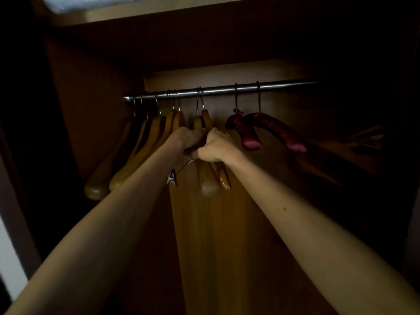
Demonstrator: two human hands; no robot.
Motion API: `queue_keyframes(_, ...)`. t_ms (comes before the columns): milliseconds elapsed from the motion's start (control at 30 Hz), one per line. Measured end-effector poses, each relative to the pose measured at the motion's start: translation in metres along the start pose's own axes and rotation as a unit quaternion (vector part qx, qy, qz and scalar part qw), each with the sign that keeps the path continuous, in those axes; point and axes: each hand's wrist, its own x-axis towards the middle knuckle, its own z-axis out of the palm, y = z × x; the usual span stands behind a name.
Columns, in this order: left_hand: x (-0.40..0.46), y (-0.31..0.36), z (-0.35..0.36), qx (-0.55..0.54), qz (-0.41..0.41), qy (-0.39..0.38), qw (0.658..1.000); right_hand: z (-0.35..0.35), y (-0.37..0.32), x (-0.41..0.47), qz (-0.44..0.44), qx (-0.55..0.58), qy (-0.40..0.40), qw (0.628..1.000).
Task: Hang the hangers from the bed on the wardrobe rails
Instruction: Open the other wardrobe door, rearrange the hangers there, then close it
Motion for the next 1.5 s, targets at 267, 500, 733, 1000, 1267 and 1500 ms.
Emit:
queue_keyframes(267,0.065,-0.034,0.032,-0.172,-0.114,-0.146,0.968,0.031,0.013,0.026,0.079,0.065,-0.006,0.995)
queue_keyframes(500,0.036,-0.012,0.011,-0.207,-0.084,-0.165,0.961,0.021,0.010,0.033,0.051,0.068,0.018,0.996)
queue_keyframes(733,0.046,0.007,-0.005,-0.211,-0.110,-0.122,0.964,-0.024,-0.016,0.040,0.066,0.030,-0.060,0.996)
queue_keyframes(1000,0.035,-0.036,0.053,-0.252,-0.125,-0.216,0.935,0.024,0.030,0.016,0.092,0.051,-0.060,0.993)
queue_keyframes(1267,-0.056,-0.142,0.123,-0.320,-0.173,-0.182,0.913,0.101,0.133,-0.088,0.072,0.188,-0.149,0.968)
queue_keyframes(1500,-0.141,-0.230,0.151,-0.267,-0.244,-0.220,0.906,0.153,0.208,-0.165,0.142,0.267,-0.140,0.943)
